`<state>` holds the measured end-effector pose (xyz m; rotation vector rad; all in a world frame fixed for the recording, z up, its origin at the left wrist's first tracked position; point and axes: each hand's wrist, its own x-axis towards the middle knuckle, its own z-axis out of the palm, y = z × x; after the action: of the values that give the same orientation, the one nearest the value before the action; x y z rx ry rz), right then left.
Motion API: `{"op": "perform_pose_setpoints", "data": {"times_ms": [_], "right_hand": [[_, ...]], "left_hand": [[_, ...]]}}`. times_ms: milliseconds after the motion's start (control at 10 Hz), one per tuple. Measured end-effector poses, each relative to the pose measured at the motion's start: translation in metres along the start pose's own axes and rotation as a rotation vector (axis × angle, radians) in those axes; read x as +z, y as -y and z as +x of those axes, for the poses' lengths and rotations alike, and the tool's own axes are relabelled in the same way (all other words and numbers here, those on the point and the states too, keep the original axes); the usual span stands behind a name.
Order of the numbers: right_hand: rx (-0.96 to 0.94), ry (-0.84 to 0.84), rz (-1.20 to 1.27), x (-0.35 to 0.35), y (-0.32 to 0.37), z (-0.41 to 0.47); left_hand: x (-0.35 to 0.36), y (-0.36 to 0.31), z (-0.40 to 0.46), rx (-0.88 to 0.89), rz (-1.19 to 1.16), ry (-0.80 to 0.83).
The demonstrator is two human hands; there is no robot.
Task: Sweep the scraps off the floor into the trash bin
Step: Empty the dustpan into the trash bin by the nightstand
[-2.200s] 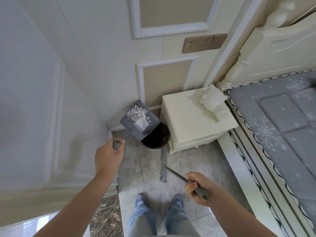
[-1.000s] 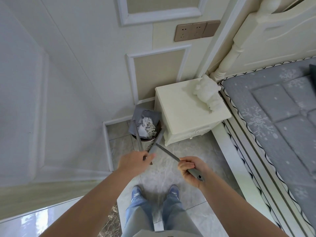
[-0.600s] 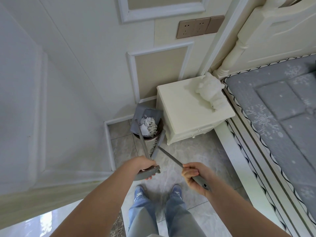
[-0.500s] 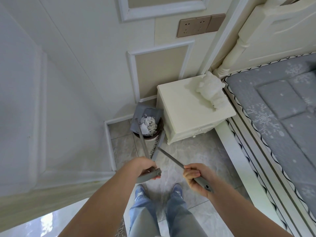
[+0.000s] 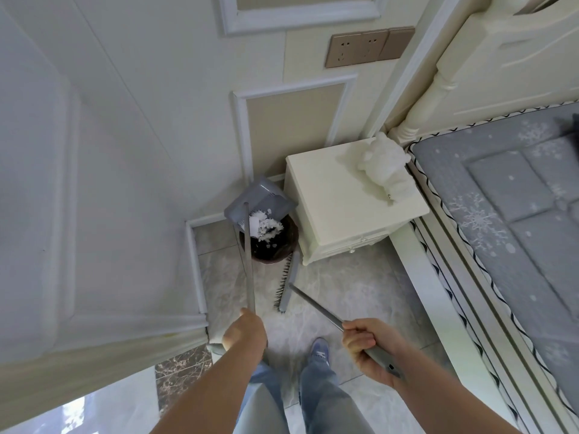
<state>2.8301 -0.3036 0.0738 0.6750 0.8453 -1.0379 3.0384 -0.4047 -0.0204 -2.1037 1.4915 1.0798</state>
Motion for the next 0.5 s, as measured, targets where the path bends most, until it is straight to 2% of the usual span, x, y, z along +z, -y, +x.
{"op": "perform_pose_setpoints", "data": {"times_ms": [100, 200, 300, 400, 500], "right_hand": [[0.012, 0.004, 0.002, -0.004, 0.0, -0.001], [0.03, -0.016, -0.018, -0.006, 0.0, -0.001], [0.021, -0.065, -0.053, -0.004, -0.002, 0.0], [0.031, -0.026, -0.028, -0.001, -0.003, -0.002], [0.016, -0.082, -0.068, 0.001, -0.007, -0.005]], "left_hand": [[0.008, 0.006, -0.003, 0.025, 0.116, -0.022], [0.008, 0.01, 0.008, -0.022, 0.17, 0.01], [0.015, 0.029, 0.023, -0.083, 0.058, -0.007], [0.016, 0.05, 0.019, -0.055, 0.088, -0.022], [0.008, 0.051, -0.009, -0.037, 0.084, -0.015]]}}
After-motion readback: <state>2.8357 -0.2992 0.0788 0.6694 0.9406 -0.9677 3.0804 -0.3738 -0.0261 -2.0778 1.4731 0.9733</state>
